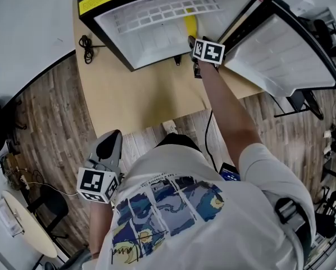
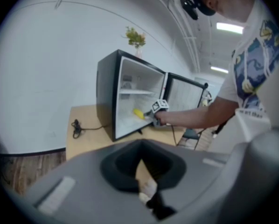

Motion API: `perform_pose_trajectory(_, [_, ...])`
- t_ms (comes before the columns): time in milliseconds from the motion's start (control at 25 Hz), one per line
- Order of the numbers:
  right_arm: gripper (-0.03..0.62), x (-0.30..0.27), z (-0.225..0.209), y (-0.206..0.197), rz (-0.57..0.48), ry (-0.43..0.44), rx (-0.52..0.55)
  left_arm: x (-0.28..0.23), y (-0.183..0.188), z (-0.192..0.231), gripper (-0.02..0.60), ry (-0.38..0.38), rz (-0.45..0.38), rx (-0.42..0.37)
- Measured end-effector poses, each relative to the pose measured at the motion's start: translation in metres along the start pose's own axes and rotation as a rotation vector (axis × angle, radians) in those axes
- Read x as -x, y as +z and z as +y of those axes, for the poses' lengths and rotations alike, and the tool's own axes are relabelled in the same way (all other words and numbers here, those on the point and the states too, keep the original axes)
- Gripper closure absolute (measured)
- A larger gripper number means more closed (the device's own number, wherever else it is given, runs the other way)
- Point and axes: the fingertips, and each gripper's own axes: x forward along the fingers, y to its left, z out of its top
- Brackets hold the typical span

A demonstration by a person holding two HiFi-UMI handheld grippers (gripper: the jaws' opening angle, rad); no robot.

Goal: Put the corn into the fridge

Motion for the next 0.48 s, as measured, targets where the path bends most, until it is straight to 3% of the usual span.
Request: perform_pose_trajectory(480, [0.363,0.089,0.037,-0.041,-0.017,0.001,0.031,0.056,-0.032,-0.009,0.572,-0.065,-0.052,-0.021])
